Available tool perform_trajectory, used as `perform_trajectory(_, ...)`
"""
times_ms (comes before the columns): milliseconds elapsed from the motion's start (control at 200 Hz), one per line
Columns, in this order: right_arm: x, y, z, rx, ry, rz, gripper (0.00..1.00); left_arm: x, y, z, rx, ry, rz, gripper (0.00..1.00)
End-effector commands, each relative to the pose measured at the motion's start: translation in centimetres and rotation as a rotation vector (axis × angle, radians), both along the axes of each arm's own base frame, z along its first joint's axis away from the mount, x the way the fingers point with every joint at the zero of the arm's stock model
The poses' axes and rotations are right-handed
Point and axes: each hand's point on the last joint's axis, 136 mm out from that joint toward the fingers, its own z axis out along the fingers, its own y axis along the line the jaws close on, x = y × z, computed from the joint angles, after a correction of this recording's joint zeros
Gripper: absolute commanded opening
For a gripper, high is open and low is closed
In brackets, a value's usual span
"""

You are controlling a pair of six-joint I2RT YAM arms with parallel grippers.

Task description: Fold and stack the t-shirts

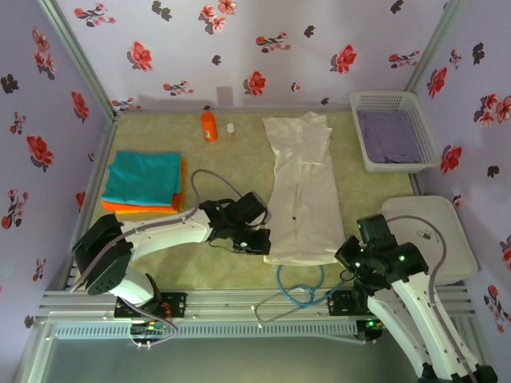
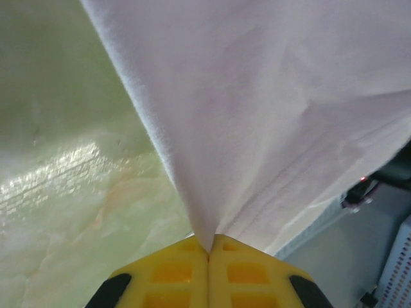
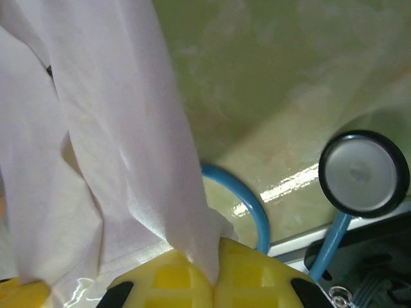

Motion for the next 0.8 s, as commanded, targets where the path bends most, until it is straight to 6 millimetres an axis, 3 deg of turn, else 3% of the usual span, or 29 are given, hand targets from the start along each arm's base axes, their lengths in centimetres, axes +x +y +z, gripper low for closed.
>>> perform_trajectory(0, -2.5, -0.7, -0.5, -0.003, 0.08, -0.032, 0.0, -1.6, 0.7, -0.9, 0.006, 0.054, 0.0, 0.0)
perform_trajectory(110, -2.9, -0.9, 0.0, -0.001, 0.073, -0.04, 0.0, -1.6, 0.0, -0.2, -0.042, 0.051, 0.006, 0.0)
perform_trajectory(315, -2.3, -1.0, 0.6, -0.011, 0.037, -0.04, 0.0, -1.6, -3.6, 2.1, -0.145, 0.031, -0.058, 0.0)
perform_trajectory(505, -1.0, -0.6, 1.0, 0.009, -0.005, -0.052, 0.0, -1.3, -3.6, 1.8, -0.09, 0.026, -0.092, 0.0)
perform_trajectory(795, 3.7, -0.3, 3.0, -0.013, -0.122, -0.098, 0.0, 4.5, -2.8, 4.2, -0.123, -0.022, 0.019, 0.0)
